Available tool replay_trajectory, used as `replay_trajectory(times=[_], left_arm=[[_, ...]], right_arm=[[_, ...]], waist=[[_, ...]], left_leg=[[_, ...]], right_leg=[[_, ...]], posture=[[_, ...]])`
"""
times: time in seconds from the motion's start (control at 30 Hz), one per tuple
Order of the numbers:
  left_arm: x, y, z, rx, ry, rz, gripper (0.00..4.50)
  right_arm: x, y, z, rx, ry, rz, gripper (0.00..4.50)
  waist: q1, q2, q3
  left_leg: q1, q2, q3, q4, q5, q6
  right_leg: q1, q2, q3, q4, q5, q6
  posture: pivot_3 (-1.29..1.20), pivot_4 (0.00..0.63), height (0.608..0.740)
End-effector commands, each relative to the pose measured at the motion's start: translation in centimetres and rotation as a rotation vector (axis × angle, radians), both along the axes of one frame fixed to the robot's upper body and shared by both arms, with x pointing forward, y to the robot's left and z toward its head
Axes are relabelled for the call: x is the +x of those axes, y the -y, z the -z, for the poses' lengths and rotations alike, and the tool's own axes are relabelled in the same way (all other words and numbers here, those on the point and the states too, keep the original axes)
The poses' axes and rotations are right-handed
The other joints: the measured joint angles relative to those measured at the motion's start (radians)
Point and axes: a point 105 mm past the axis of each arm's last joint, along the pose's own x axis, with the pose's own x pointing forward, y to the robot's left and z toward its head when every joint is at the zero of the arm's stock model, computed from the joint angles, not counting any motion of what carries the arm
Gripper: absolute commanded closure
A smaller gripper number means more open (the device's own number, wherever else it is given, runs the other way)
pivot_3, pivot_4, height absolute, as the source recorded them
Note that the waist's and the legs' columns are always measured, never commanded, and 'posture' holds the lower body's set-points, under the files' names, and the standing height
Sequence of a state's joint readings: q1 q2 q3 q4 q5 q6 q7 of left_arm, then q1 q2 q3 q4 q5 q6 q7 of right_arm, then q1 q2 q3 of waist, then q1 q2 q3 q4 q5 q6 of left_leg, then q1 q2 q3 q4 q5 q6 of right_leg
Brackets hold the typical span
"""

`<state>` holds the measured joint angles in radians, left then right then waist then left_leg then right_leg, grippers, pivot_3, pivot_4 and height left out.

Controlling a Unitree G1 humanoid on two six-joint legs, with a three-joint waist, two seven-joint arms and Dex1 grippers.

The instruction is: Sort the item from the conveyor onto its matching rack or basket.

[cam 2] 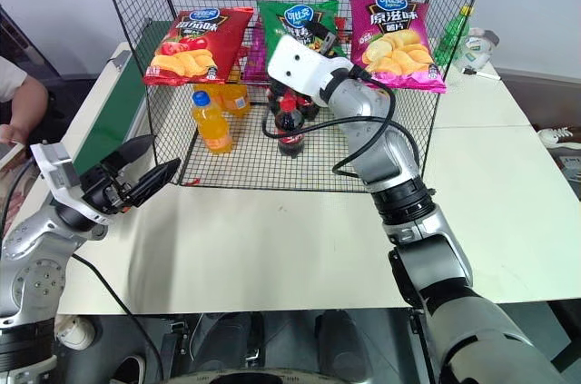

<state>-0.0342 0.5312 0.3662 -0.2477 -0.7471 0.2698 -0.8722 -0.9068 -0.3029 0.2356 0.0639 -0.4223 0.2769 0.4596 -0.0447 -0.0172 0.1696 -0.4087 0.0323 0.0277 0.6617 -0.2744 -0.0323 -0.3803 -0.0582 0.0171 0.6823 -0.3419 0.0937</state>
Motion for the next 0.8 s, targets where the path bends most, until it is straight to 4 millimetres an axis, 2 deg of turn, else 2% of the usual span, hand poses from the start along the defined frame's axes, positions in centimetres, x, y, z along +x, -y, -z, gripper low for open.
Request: replay_trajectory(times=[0.03,0.13,0.2,0.33,0.4,0.47,0.57,0.67,0.77,0.8], left_arm=[[-0.3,0.4,-0.9,0.019,0.051,0.008,0.00],[-0.3,0.2,-0.9,0.009,0.044,0.006,0.00],[-0.4,0.2,-0.9,0.024,0.050,0.005,0.00],[-0.7,-0.2,-0.6,0.043,0.031,-0.014,0.00],[-0.7,-0.3,-0.3,0.060,0.002,-0.029,0.00],[-0.9,-0.5,-0.4,0.054,-0.014,-0.034,0.00],[-0.8,-1.6,0.4,0.127,-0.091,-0.095,0.00],[-0.6,-3.2,0.5,0.198,-0.117,-0.172,0.00],[-0.5,-4.2,-0.1,0.200,-0.115,-0.198,0.00],[-0.5,-4.8,0.2,0.229,-0.121,-0.210,0.00]], right_arm=[[-1.5,-0.4,-1.9,0.047,0.047,-0.079,0.59],[-2.5,-1.0,-1.8,0.103,0.006,-0.157,0.59],[-3.3,-0.7,-2.2,0.205,-0.026,-0.204,0.59],[-7.2,-0.4,-4.2,0.565,-0.169,-0.512,0.59],[-8.5,0.7,-3.9,0.691,-0.270,-0.610,0.59],[-9.1,2.1,-2.3,0.689,-0.341,-0.623,0.59],[-11.9,3.5,2.6,0.523,-0.523,-0.680,0.59],[-13.3,7.0,7.5,0.414,-0.692,-0.609,0.59],[-13.7,9.4,9.7,0.320,-0.730,-0.541,0.59],[-13.2,10.5,10.1,0.354,-0.733,-0.490,0.59]], waist=[[0.000,0.000,0.000],[0.000,0.000,0.000],[0.000,0.000,0.000],[0.000,0.000,0.000],[0.001,0.000,0.000],[0.003,0.000,0.000],[0.010,-0.001,-0.001],[0.008,0.000,0.000],[0.000,0.001,0.001],[-0.001,0.001,0.001]], left_leg=[[0.000,0.000,0.000,0.000,0.000,0.000],[0.000,0.000,0.000,0.000,0.000,0.000],[0.000,0.000,0.000,0.000,0.000,0.000],[0.000,0.000,0.000,0.000,0.000,0.000],[0.000,0.000,0.000,-0.001,0.000,0.000],[0.000,0.000,-0.001,-0.001,0.000,0.000],[0.001,-0.001,-0.003,-0.001,-0.001,0.001],[0.001,-0.001,-0.003,-0.003,-0.001,0.002],[0.001,-0.001,-0.003,-0.004,-0.001,0.002],[0.002,-0.001,-0.002,-0.005,-0.001,0.002]], right_leg=[[0.000,0.000,0.000,0.000,0.000,0.000],[0.000,0.000,0.000,0.000,0.000,0.000],[0.000,0.000,0.000,0.000,0.000,0.000],[0.000,0.000,0.000,0.000,0.000,0.000],[0.000,0.000,0.000,0.000,0.000,0.000],[0.001,-0.001,-0.001,-0.001,0.000,0.000],[0.004,-0.003,-0.003,-0.005,0.000,0.000],[0.006,-0.003,-0.003,-0.010,0.000,0.000],[0.006,-0.002,-0.003,-0.011,0.000,0.000],[0.007,-0.002,-0.002,-0.011,0.000,0.000]], posture=[[0.00,0.150,0.739],[0.00,0.150,0.739],[0.00,0.150,0.739],[0.00,0.150,0.739],[0.00,0.150,0.739],[0.00,0.150,0.739],[0.00,0.150,0.739],[0.00,0.150,0.739],[0.00,0.150,0.739],[0.00,0.150,0.739]])
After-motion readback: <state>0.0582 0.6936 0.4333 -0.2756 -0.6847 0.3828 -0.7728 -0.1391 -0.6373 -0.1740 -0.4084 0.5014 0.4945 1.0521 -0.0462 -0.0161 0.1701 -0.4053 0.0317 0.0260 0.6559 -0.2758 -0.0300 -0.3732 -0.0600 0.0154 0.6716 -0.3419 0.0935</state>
